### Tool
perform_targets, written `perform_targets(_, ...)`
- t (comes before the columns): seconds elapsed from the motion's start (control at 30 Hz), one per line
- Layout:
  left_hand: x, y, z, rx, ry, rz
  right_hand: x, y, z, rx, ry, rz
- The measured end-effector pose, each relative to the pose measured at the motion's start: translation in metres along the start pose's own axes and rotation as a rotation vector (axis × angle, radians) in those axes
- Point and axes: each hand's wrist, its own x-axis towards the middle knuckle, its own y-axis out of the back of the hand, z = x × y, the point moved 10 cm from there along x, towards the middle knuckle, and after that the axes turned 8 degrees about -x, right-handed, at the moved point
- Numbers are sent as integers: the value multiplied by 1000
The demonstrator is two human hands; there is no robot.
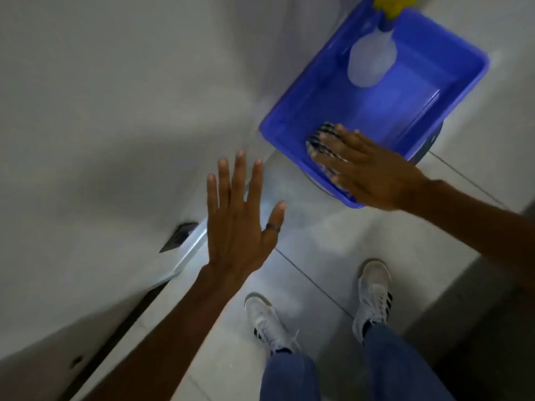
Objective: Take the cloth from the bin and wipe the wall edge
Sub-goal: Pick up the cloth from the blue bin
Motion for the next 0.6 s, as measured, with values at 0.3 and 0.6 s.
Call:
perform_targets(0.3, 7, -118, 7, -139, 47, -106, 59, -118, 51, -76, -234, -171)
perform_targets(0.6, -50, -59, -37, -20, 18, -79, 43, -13, -40, 119, -408, 412)
